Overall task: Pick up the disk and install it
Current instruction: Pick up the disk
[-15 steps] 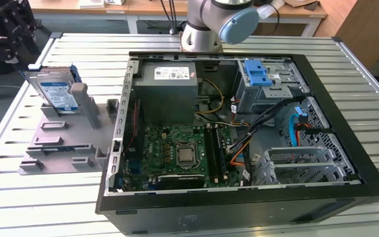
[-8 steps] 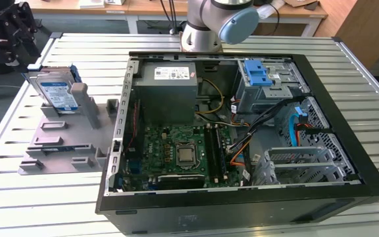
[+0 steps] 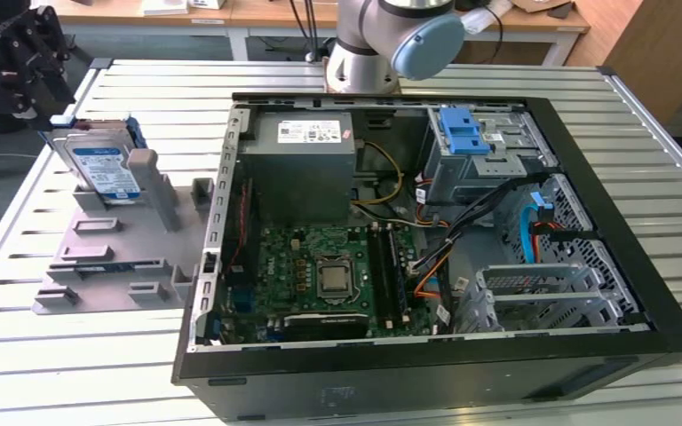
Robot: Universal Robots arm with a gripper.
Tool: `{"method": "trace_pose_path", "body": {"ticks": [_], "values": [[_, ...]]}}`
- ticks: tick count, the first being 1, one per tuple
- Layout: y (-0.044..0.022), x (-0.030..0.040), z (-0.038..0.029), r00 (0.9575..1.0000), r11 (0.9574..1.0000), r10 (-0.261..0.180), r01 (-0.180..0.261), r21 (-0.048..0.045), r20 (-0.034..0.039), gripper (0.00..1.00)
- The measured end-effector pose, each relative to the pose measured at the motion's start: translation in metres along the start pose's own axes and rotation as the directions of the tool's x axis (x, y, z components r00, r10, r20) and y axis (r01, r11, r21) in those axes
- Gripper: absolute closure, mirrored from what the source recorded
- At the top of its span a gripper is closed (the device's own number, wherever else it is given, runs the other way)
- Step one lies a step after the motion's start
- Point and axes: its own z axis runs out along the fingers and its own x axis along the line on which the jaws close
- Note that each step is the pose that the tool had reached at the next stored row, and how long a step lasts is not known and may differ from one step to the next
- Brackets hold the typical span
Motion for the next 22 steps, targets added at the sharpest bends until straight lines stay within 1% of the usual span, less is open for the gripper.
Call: {"method": "trace_pose_path", "body": {"ticks": [4,6,22], "values": [[0.0021,0.0001,0.0051,1.0,0.9999,0.0,0.0,0.0104,0.0011,0.41],[0.0025,0.0001,0.0072,1.0,0.9999,0.0,0.0,0.0132,0.0016,0.41],[0.0045,-0.0023,0.0166,1.0,0.9999,0.0,0.0,0.0132,0.0017,0.41]]}}
